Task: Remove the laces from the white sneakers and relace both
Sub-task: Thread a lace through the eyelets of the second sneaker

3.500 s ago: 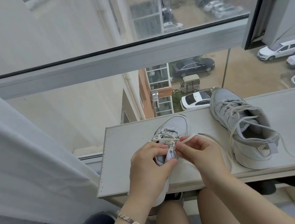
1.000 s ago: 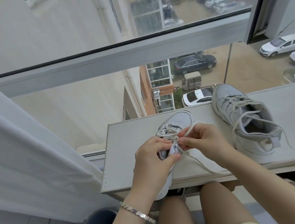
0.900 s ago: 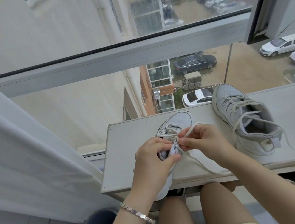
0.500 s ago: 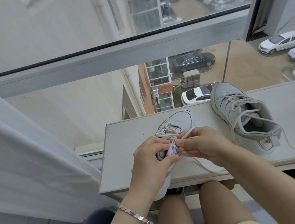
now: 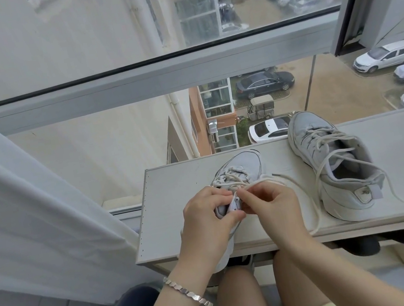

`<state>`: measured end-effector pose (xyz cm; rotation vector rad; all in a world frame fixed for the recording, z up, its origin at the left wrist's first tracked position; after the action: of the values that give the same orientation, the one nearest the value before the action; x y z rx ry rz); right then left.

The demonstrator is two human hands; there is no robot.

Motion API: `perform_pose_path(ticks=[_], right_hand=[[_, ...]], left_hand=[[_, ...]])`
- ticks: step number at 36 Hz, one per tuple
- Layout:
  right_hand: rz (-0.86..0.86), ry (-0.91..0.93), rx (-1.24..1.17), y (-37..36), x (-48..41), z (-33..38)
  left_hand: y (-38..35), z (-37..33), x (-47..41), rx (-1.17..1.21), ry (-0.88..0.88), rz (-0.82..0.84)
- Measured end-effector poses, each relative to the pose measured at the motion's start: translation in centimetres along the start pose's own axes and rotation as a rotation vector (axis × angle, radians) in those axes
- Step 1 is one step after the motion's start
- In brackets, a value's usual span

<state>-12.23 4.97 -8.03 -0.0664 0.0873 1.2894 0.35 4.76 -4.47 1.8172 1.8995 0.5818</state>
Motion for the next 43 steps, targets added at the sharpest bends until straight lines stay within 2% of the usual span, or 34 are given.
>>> perform_pose_path(ticks=[4, 8, 10, 19, 22, 23, 25, 27, 29, 33, 39, 43], right_hand=[[-0.013, 0.037, 0.027, 0.0, 0.4, -0.4], [0.039, -0.095, -0.173, -0.2, 0.4, -0.8], [0.074, -0.087, -0.200, -0.1, 0.3, -0.7], [0.239, -0.039, -0.179, 0.4, 0.0, 0.0], [0.309, -0.059, -0.019, 1.4, -0.2, 0.1], [0.287, -0.004, 0.101, 1.8, -0.2, 0.2], [0.231, 0.236, 0.316, 2.2, -0.2, 1.1], [0.325, 0.425, 0.375, 1.6, -0.1, 1.8], [0.448, 0.444, 0.374, 0.9, -0.4, 1.9], [0.514, 0.576, 0.491, 0.5, -1.3, 2.3], [0.444, 1.032, 0.738, 0.3, -0.9, 3.4], [0.319, 1.137, 0.733, 0.1, -0.6, 3.1]], left_hand=[[-0.1, -0.1, 0.1, 0.004, 0.001, -0.001], [0.0, 0.0, 0.0, 0.007, -0.004, 0.008], [0.0, 0.0, -0.1, 0.011, -0.009, 0.012], [0.0, 0.2, -0.2, 0.022, -0.014, 0.012], [0.0, 0.2, -0.2, 0.016, -0.023, 0.011], [0.0, 0.2, -0.1, 0.009, -0.031, 0.009], [0.1, 0.0, -0.1, 0.000, -0.041, 0.020], [0.1, 0.0, -0.1, -0.027, -0.051, 0.080], [0.2, 0.1, -0.3, -0.075, -0.071, 0.174], [1.0, 0.6, -0.9, -0.154, -0.067, 0.297], [1.1, 0.7, -1.2, -0.217, -0.066, 0.310], [0.9, 0.6, -0.9, -0.195, -0.062, 0.249]])
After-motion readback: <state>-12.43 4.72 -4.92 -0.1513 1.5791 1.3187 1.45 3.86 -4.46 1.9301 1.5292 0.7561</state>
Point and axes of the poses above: each hand's wrist, its own x-axis away from the middle knuckle, its own y-axis out of the back of the hand, z = x × y, the point moved 3 cm from there along -x, towards the middle knuckle, and after that the axes turned 11 degrees about y, right-handed, at the moved point
